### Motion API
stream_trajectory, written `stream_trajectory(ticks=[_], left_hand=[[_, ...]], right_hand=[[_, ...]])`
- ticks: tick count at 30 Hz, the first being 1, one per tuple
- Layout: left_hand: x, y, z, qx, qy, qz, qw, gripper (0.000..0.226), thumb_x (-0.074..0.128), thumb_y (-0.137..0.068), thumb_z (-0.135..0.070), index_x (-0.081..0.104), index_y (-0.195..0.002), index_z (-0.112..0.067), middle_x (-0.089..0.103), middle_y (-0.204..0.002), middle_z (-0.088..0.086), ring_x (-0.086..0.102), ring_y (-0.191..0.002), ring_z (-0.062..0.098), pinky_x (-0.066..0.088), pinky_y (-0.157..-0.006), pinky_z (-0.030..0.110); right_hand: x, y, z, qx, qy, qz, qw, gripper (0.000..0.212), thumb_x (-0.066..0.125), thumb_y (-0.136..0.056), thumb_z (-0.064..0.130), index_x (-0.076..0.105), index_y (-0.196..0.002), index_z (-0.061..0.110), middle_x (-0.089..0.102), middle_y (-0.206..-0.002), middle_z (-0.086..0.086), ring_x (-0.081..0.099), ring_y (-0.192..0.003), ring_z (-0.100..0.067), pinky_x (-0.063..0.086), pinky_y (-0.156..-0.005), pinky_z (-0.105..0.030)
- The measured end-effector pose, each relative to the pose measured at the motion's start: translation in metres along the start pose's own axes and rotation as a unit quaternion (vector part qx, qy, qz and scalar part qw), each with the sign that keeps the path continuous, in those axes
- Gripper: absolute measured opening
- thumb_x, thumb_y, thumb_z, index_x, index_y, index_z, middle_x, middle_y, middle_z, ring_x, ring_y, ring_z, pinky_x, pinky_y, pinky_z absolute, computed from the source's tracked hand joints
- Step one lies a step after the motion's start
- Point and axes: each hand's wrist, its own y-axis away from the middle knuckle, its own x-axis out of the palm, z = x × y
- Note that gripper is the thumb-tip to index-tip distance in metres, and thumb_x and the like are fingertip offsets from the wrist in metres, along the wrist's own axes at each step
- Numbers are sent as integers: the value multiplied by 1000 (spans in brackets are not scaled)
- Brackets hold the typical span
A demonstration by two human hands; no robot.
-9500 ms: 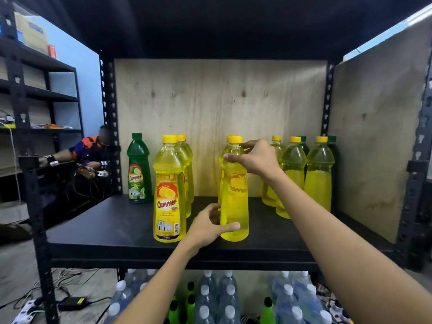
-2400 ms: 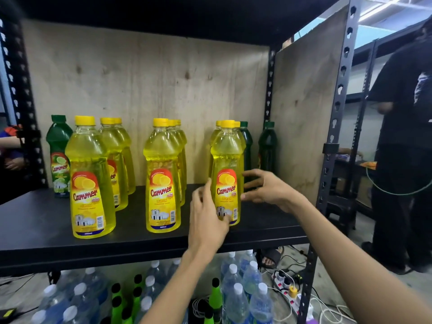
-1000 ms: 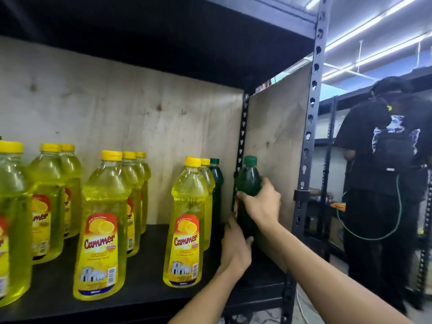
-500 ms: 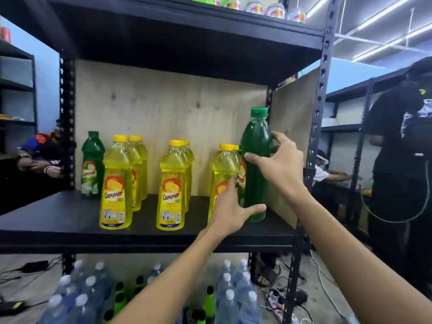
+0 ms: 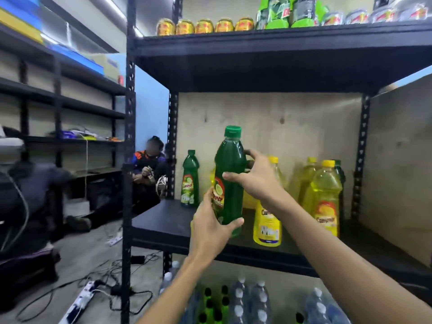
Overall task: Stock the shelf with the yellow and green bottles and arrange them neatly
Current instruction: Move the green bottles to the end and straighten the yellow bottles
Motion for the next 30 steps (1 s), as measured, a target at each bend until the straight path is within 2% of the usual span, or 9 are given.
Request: stream_trajectory(ticks=[2, 6, 8, 11, 15, 18, 23, 27, 30], left_hand=[[-18, -13, 24, -10, -32, -49, 998, 98, 84, -60, -59, 36, -143, -38, 63, -120, -16, 61, -109, 4, 53, -92, 27], [-37, -43, 69, -15, -61, -117, 991, 103, 80, -67, -58, 28, -151, -29, 57, -125, -7, 58, -116, 14, 52, -96, 36], [-37, -60, 92, -28, -64, -134, 989, 105, 79, -70, -56, 22, -153, -28, 53, -126, -4, 57, -115, 19, 52, -95, 42], [-30, -82, 123, -49, -69, -147, 986, 106, 79, -73, -52, 19, -155, -24, 51, -128, -1, 58, -113, 20, 52, -96, 40], [-16, -105, 163, -84, -103, -127, 983, 109, 79, -75, -48, 13, -157, -20, 49, -132, 3, 57, -115, 23, 51, -95, 38], [-6, -124, 189, -105, -111, -93, 984, 110, 80, -76, -45, 11, -158, -21, 48, -132, 4, 56, -116, 24, 51, -94, 37], [13, -148, 212, -117, -108, -56, 986, 112, 81, -75, -44, 9, -158, -22, 47, -131, 3, 53, -119, 22, 48, -96, 38], [24, -155, 221, -139, -124, -29, 982, 115, 81, -73, -47, 8, -158, -20, 43, -135, 6, 50, -122, 26, 47, -97, 41], [27, -157, 222, -148, -149, -16, 978, 113, 80, -74, -49, 9, -157, -19, 40, -136, 7, 46, -123, 26, 46, -96, 40]], right_hand=[[32, -14, 9, -11, -12, 43, 999, 73, 88, -68, 14, 53, -132, 21, 70, -116, -2, 67, -102, -14, 56, -92, -38], [88, -45, 21, -42, 19, 98, 994, 80, 88, -65, 20, 50, -135, 24, 65, -120, 4, 63, -107, -14, 54, -95, -40], [112, -60, 24, -61, 41, 116, 991, 81, 89, -65, 20, 50, -136, 21, 64, -124, 1, 61, -107, -13, 53, -95, -36], [147, -83, 21, -79, 63, 117, 988, 82, 89, -65, 32, 51, -136, 18, 63, -127, 0, 60, -110, -14, 52, -95, -33], [187, -122, -6, -56, 109, 83, 989, 70, 91, -61, 36, 63, -122, 16, 68, -117, -2, 63, -107, -20, 54, -94, -41], [208, -148, -32, -24, 113, 70, 991, 65, 92, -60, 32, 66, -117, 15, 71, -112, -3, 66, -102, -21, 55, -92, -42], [221, -184, -58, 33, 107, 72, 991, 68, 91, -63, 28, 60, -123, 12, 67, -115, -4, 64, -103, -23, 55, -89, -38], [228, -199, -74, 53, 108, 94, 988, 76, 90, -66, 24, 53, -131, 10, 64, -122, -7, 62, -110, -26, 55, -93, -41], [231, -207, -82, 65, 99, 98, 988, 75, 87, -70, 21, 50, -134, 9, 62, -123, -9, 61, -110, -27, 55, -93, -41]])
